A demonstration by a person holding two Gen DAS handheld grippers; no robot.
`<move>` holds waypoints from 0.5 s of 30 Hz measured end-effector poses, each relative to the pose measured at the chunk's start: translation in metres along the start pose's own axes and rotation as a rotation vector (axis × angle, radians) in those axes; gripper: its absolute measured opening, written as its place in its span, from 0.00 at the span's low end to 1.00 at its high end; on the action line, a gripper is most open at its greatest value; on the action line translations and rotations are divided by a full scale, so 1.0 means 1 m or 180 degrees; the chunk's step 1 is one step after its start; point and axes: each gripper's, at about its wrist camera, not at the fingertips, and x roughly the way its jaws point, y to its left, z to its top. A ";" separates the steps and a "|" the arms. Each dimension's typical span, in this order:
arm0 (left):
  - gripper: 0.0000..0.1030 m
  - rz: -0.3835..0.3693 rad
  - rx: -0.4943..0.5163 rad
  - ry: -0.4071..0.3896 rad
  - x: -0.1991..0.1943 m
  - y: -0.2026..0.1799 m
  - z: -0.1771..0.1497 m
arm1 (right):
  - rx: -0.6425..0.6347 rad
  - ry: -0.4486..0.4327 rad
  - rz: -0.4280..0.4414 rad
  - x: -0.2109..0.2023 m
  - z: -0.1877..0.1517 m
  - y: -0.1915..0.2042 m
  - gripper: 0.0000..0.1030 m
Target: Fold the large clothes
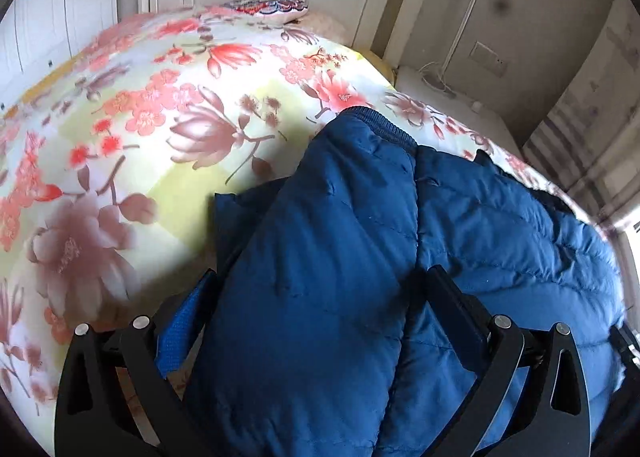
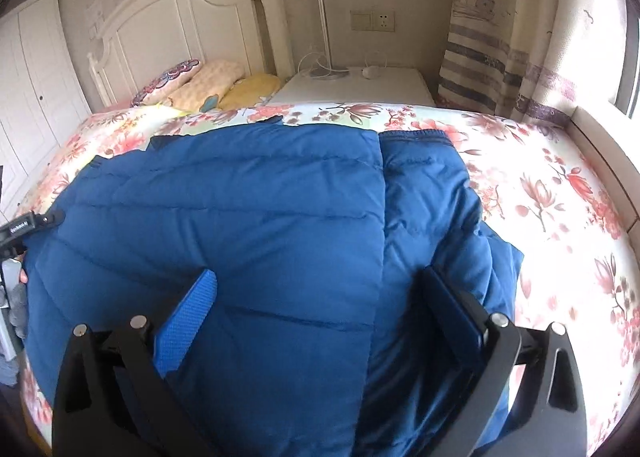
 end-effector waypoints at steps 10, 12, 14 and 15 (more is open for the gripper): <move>0.96 0.0125 0.0087 -0.0090 -0.004 -0.006 -0.004 | -0.0459 -0.0258 0.0131 -0.057 -0.029 0.064 0.96; 0.96 0.0121 0.0087 -0.0093 -0.004 -0.005 -0.003 | -0.0792 -0.0171 0.0059 -0.052 -0.045 0.082 0.96; 0.96 0.0113 0.0076 -0.0090 -0.005 -0.006 -0.003 | -0.0698 -0.0182 0.0162 -0.042 -0.056 0.073 0.97; 0.96 0.0110 0.0073 -0.0086 -0.004 -0.006 -0.003 | -0.0581 -0.0196 0.0247 -0.042 -0.057 0.064 0.97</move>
